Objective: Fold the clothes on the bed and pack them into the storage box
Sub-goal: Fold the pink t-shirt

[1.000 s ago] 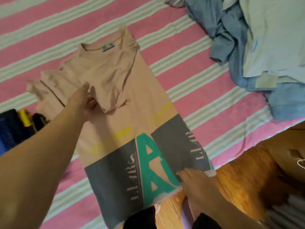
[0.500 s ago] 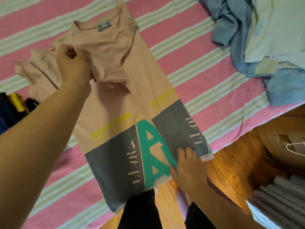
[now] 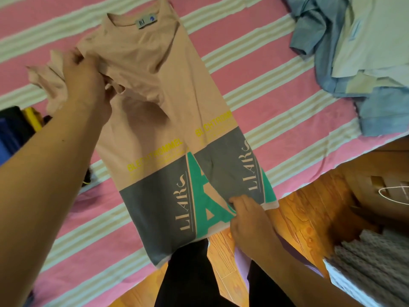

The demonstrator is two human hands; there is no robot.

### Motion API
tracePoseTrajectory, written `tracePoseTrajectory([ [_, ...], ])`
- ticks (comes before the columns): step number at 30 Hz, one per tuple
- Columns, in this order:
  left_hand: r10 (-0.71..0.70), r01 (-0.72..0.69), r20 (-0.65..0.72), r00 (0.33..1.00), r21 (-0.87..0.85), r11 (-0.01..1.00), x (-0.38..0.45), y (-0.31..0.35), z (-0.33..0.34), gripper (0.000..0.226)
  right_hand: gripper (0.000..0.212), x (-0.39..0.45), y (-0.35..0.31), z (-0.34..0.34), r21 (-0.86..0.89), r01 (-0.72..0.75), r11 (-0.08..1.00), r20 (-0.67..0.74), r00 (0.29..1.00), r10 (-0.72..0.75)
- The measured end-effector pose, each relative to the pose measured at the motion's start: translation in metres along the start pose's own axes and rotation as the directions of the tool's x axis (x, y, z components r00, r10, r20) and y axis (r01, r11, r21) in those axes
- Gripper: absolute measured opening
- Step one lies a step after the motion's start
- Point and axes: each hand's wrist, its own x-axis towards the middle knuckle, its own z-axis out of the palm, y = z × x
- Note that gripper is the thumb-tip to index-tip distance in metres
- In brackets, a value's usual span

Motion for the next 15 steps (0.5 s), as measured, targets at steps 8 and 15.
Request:
tracePoseTrajectory([
  [8, -0.387, 0.387, 0.017, 0.922, 0.024, 0.922, 0.013, -0.032, -0.014, 0.03, 0.033, 0.077, -0.006, -0.059, -0.028, 0.227, 0.973, 0.046, 0.973, -0.226],
  [15, -0.452, 0.455, 0.055, 0.89, -0.154, 0.877, 0.055, -0.048, -0.015, 0.029, 0.048, 0.322, -0.102, -0.192, -0.178, 0.348, 0.92, -0.093, 0.925, -0.368],
])
